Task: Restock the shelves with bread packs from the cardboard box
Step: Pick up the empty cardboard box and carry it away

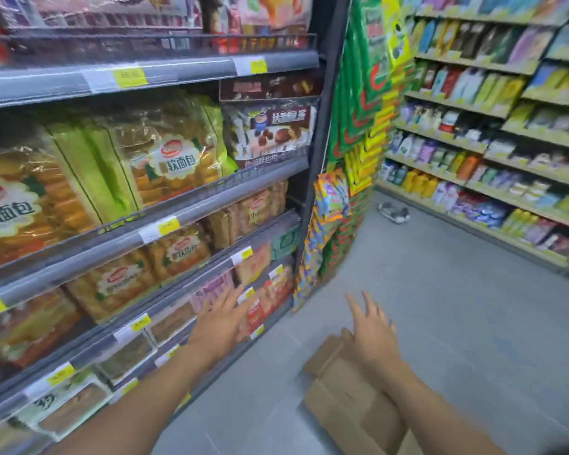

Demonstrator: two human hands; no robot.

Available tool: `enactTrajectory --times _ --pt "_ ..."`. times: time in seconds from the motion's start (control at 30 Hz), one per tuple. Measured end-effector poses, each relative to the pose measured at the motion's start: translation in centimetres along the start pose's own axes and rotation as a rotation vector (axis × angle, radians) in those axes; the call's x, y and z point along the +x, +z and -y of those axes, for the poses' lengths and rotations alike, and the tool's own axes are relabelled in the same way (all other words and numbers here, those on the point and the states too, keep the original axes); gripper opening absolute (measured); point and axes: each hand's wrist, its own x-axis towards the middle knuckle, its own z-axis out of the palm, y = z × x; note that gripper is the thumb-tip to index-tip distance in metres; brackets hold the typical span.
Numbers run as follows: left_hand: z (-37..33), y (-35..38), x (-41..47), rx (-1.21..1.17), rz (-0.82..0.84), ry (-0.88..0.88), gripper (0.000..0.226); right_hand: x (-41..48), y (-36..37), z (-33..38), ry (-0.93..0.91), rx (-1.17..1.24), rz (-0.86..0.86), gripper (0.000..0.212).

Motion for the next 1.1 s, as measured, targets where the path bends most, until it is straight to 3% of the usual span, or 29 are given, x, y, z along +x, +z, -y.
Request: enactTrajectory --times 0.13,0.27,0.43,0.53,0.87,1.1 --pt "-4.8 1.5 3.4 0.061 0.028 0.133 0.102 -1.9 0.8 -6.6 0.163 0.039 0.005 0.077" --pt "-10.3 4.6 8.0 0.036 0.085 0.212 0.086 -3.0 2.6 -12.9 0.327 0.085 0.036 0.078" --pt "-14.9 9.2 13.4 0.063 0.189 0.267 0.084 -2.1 6.3 -19.8 0.452 0.116 0.1 0.078" --pt "-16.8 13.6 17.2 0.076 0.206 0.276 0.066 -0.9 9.8 -23.4 0.506 0.149 0.117 0.079" --pt "-21.7 32.2 29.5 0.112 0.327 0.284 0.074 4.4 27.1 -31.5 0.698 0.198 0.248 0.079" --pt "-21.9 49.2 36.7 0.133 0.441 0.298 0.074 7.0 44.1 -36.0 0.87 0.244 0.37 0.083"
